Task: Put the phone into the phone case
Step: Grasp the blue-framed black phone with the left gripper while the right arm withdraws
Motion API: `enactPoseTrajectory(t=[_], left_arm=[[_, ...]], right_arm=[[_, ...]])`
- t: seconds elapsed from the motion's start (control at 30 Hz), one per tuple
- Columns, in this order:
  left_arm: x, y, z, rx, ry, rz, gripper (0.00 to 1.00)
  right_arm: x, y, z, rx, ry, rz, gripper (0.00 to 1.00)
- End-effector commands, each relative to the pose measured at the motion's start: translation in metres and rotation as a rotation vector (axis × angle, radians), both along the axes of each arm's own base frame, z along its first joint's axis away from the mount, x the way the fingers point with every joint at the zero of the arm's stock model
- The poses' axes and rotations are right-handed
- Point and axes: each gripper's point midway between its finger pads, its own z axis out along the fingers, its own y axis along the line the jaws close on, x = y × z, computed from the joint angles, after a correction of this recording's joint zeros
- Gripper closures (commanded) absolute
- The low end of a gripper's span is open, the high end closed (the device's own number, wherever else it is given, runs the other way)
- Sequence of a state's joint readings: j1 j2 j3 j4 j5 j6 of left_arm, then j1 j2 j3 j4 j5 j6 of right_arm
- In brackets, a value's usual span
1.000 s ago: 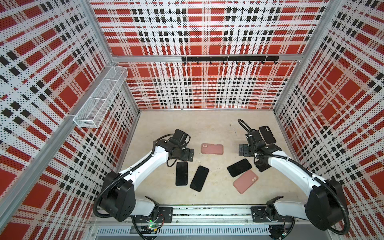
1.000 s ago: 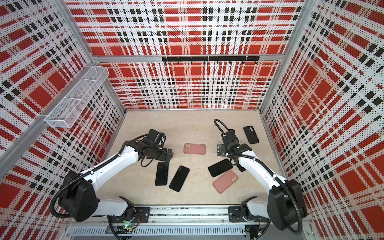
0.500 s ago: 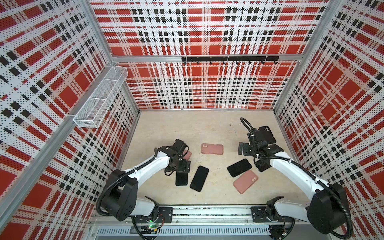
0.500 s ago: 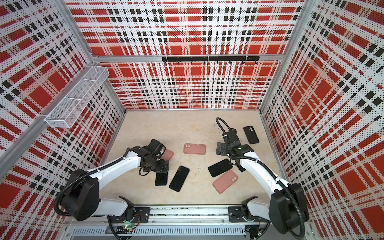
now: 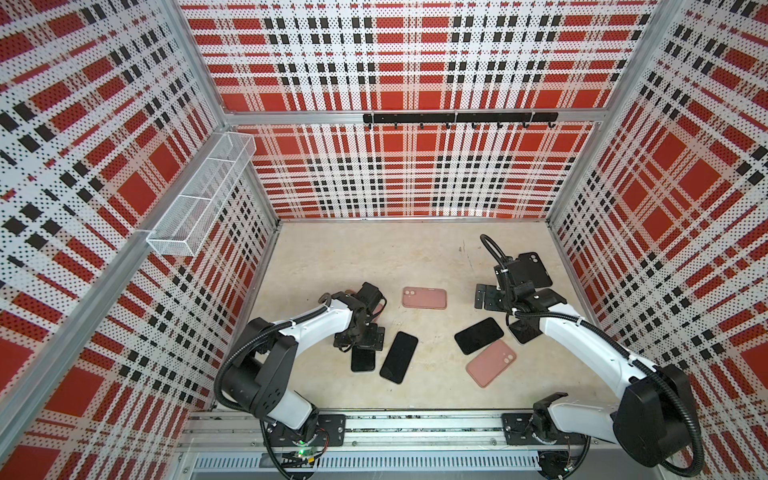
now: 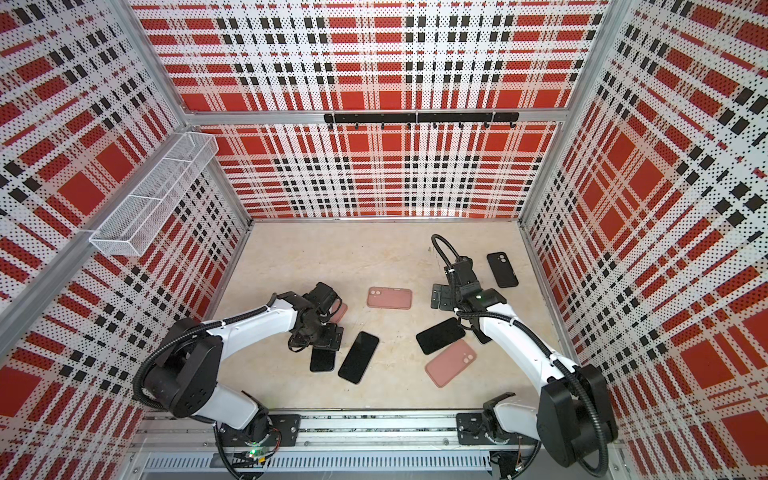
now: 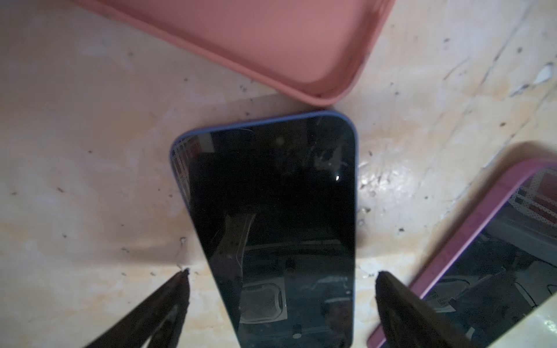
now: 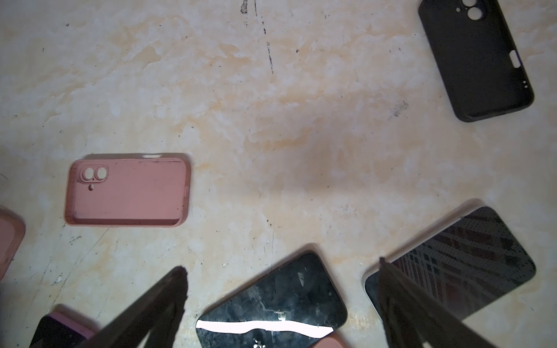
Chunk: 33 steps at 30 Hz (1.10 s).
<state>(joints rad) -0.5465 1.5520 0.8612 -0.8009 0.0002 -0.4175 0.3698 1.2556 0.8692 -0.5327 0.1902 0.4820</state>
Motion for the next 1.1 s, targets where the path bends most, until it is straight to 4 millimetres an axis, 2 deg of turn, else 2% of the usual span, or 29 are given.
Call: enactPoseTrajectory(t=[0.0, 0.2, 0.33, 0.53, 0.73, 0.9, 1.07], left_arm=[[0.002, -0.002, -0.001, 0.022, 0.007, -0.003, 0.02], [0.003, -0.002, -0.006, 0.043, 0.021, -0.005, 0.00], [0.000, -0.002, -0.009, 0.045, 0.030, 0.000, 0.06], [-0.011, 0.002, -0.017, 0.035, 0.062, 0.000, 0.09], [-0.012, 0.001, -0.019, 0.018, 0.069, 0.002, 0.18], [-0.006, -0.005, -0.013, 0.000, 0.056, -0.002, 0.29], [0.001, -0.007, 0.001, -0.002, 0.032, -0.004, 0.30]], right_arm=[[-0.001, 0.000, 0.002, 0.019, -0.030, 0.013, 0.00], [-0.003, -0.003, 0.004, 0.001, -0.040, 0.015, 0.00], [-0.003, -0.003, 0.002, -0.004, -0.039, 0.020, 0.00], [-0.002, 0.003, 0.003, 0.022, -0.046, 0.039, 0.00], [-0.004, 0.001, 0.001, 0.023, -0.049, 0.038, 0.00], [-0.006, 0.002, 0.005, 0.028, -0.061, 0.049, 0.00], [-0.005, 0.024, 0.021, 0.122, -0.134, 0.155, 0.00]])
